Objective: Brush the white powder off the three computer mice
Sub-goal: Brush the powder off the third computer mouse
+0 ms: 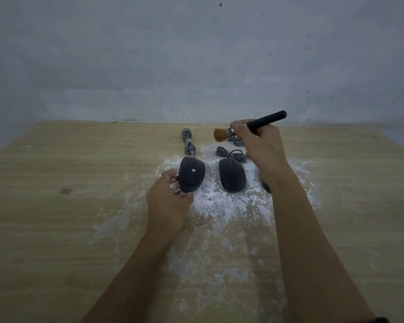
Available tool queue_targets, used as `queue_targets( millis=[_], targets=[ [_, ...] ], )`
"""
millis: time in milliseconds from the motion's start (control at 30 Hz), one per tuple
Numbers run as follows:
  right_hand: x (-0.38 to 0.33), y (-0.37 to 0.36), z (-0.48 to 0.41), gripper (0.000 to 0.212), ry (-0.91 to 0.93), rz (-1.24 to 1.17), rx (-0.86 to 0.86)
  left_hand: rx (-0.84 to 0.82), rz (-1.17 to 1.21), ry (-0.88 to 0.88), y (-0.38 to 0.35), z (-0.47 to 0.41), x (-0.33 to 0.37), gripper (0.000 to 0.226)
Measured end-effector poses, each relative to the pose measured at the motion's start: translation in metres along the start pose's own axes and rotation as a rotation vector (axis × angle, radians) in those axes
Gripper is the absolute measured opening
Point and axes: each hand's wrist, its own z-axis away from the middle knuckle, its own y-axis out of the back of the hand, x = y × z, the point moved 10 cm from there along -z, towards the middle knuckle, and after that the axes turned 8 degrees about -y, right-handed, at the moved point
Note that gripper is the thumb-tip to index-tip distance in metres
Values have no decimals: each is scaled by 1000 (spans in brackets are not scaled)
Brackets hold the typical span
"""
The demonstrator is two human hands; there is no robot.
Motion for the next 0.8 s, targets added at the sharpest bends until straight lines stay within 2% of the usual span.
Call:
queue_targets(
  millis=[133, 567, 667, 800],
  targets=[
    [4, 3, -2, 11, -20, -8, 10, -28, -23, -1, -1, -2, 1, 69],
    [2, 11, 0, 6, 1, -80, 11, -16, -78, -31, -1, -5, 6, 79],
    [0, 18, 9, 9, 36, -82, 32, -7, -125, -55, 1, 1, 11, 71],
    [8, 39, 26, 10, 50, 32, 51, 32, -176, -274, -6, 12, 45, 38]
  ],
)
